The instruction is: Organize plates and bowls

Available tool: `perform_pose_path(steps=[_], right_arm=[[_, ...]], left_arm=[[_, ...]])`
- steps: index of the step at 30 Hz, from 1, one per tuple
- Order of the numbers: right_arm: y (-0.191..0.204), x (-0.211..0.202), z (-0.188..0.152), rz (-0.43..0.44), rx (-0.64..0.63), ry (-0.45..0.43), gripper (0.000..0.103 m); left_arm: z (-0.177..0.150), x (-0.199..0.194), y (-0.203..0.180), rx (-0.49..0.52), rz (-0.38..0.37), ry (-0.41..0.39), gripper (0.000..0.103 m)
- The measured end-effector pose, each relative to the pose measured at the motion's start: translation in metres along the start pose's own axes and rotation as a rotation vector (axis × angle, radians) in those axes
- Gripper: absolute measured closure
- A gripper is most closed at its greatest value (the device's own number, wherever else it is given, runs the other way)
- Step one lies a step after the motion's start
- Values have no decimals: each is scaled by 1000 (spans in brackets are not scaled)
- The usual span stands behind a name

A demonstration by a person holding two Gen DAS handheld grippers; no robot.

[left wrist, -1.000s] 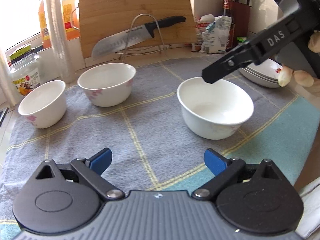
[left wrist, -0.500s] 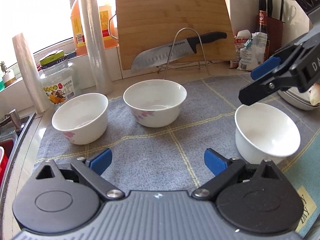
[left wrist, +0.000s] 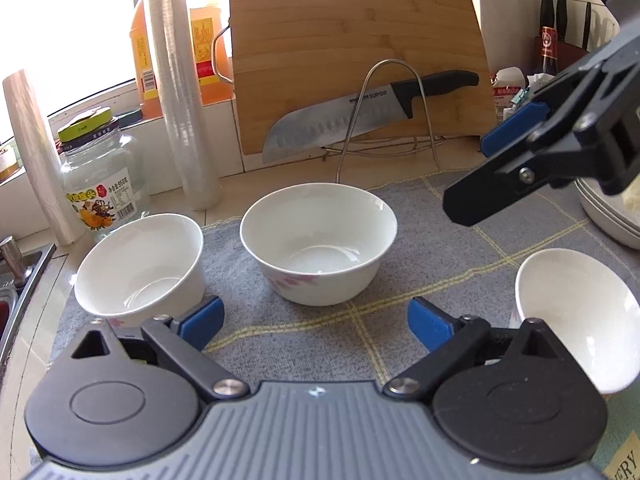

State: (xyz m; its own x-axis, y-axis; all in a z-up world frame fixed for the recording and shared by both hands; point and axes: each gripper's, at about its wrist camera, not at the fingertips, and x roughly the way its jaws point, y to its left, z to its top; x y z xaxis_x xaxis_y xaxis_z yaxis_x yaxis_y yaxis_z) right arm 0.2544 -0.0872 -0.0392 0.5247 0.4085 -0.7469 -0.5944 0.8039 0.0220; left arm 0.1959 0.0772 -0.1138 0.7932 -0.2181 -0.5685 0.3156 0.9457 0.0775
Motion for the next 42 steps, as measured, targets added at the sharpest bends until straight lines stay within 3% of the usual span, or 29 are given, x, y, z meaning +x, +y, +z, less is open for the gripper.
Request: perform_pose_path(steps=[6,13,22,27,42], right_arm=[[-2,28,21,37,-43,28,0],[-3,57,37,74,-81,71,3],[-7,87,49,118,-81,112,17],[-8,97,52,136,-83,124,25],[-14,106,53,161,-51,141,30]], left_arm=[[8,18,-4,9,9,6,6],[11,31,-1,12,17,19,14],[13,35,5,3,8,13,17],[14,34,5,12,-3,9,20],[17,37,7,26,-25,17,21]])
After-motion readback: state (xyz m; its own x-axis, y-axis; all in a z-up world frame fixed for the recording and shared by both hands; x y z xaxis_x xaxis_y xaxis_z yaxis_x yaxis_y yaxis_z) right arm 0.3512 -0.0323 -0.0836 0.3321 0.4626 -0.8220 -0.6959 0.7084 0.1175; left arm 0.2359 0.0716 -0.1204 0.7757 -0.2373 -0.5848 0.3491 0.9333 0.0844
